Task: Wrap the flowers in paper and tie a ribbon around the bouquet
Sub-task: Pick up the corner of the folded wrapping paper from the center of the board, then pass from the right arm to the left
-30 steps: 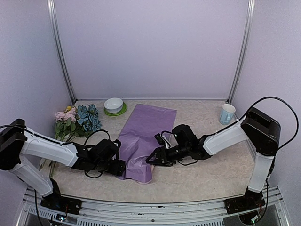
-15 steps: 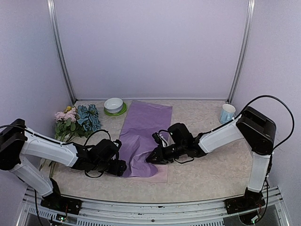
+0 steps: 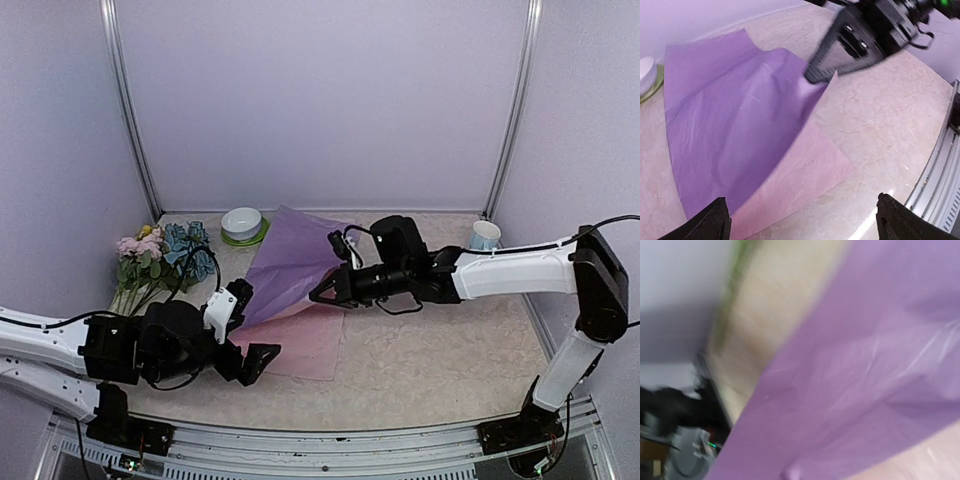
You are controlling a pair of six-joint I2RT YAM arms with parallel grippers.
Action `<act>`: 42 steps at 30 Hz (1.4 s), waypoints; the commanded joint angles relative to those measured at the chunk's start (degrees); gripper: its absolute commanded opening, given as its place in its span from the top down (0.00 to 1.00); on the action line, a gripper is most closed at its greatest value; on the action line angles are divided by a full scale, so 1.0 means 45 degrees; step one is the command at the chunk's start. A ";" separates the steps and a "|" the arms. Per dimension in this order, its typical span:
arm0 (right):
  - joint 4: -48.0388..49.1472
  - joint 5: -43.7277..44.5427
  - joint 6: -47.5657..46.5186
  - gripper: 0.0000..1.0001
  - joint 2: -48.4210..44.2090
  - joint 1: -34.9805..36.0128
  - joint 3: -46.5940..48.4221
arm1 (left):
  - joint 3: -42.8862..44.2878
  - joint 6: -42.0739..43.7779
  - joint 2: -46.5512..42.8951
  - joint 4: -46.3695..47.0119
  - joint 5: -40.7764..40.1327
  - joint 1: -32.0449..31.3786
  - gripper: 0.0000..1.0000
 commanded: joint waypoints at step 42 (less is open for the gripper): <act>-0.1563 0.1356 -0.1387 1.00 -0.2506 0.0350 0.1177 | 0.1313 0.8020 0.2827 0.3070 -0.1239 0.2346 0.07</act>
